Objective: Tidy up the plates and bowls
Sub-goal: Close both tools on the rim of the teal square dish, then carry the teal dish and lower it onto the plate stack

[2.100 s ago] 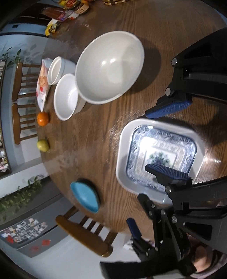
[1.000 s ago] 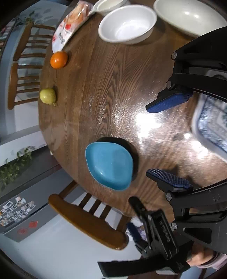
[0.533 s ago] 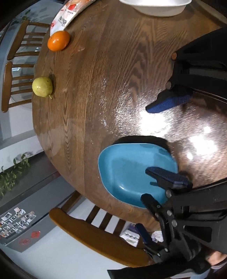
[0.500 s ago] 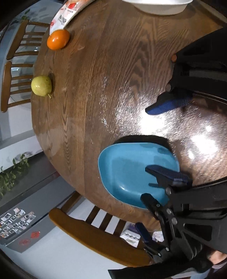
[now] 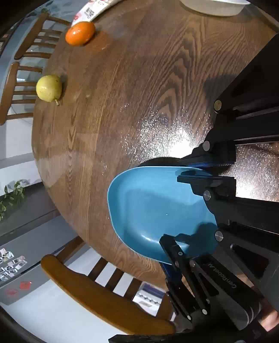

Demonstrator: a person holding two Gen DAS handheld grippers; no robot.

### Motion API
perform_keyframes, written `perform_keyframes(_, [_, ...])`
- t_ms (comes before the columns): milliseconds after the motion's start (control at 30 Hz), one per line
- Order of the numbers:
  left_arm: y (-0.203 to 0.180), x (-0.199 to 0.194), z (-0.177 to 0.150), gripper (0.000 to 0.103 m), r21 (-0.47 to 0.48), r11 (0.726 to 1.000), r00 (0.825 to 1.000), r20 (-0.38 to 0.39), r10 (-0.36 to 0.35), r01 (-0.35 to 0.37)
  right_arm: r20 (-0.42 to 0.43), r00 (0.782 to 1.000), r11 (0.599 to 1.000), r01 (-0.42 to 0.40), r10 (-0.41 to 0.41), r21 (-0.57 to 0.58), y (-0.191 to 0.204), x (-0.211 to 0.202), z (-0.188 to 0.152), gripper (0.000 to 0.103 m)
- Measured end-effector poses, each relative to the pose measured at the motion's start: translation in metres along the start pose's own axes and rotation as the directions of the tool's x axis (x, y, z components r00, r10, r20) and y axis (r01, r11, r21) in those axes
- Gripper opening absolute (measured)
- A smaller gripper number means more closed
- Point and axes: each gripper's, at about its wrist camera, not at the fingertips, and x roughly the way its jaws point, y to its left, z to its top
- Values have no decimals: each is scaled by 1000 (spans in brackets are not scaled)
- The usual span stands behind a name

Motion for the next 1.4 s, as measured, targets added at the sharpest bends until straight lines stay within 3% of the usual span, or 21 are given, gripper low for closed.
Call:
perform_keyframes(367, [-13, -35, -10, 19, 26, 999, 998, 58, -35, 33, 58, 998, 1000, -7, 7, 14, -4, -39, -14, 7])
perform_keyframes(767, [-61, -89, -39, 19, 123, 989, 988, 119, -102, 88, 157, 988, 998, -12, 2, 62, -26, -117, -68, 7])
perform_keyframes(1100, [-109, -110, -78, 19, 223, 966, 983, 98, -155, 130, 181, 983, 991, 2, -27, 137, -55, -154, -124, 7])
perform_keyframes(1400, [-141, -111, -110, 19, 297, 941, 982, 47, -181, 160, 152, 987, 980, 17, -48, 198, -78, -167, -169, 7])
